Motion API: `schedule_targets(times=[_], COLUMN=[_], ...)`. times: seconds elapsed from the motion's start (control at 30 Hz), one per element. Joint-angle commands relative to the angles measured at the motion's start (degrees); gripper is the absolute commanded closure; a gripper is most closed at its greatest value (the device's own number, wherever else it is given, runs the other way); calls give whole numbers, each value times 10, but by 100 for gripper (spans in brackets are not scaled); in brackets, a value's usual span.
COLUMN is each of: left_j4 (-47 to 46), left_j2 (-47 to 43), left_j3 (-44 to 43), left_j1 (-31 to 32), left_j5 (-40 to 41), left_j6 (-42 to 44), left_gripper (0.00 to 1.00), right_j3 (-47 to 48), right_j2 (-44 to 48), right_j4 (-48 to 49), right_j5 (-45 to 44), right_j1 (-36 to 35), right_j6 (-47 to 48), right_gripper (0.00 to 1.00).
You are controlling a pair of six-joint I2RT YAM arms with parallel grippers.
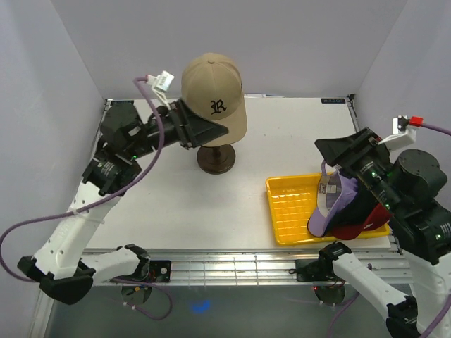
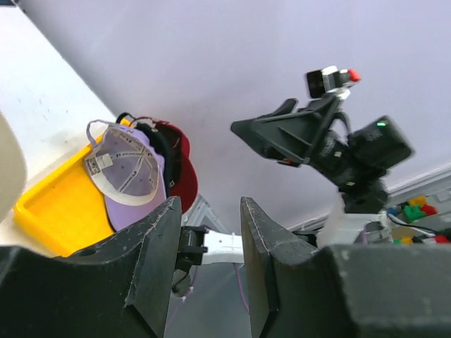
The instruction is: Stack the hats
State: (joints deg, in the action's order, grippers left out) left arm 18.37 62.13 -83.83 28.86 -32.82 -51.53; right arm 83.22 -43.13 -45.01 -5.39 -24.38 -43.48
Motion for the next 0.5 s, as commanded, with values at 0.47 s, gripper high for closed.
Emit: schedule_targets(times=[0.47], left_j4=[-57], left_j2=[365], left_j3=[-106], left_j1=[401], left_j5=[315], left_j6=[84], left_gripper=[48], right_j3=[110], right_j2=[24], right_j4=[-60], right_j5=[-66], right_j1=[1], right_j6=[-5], right_gripper=[33])
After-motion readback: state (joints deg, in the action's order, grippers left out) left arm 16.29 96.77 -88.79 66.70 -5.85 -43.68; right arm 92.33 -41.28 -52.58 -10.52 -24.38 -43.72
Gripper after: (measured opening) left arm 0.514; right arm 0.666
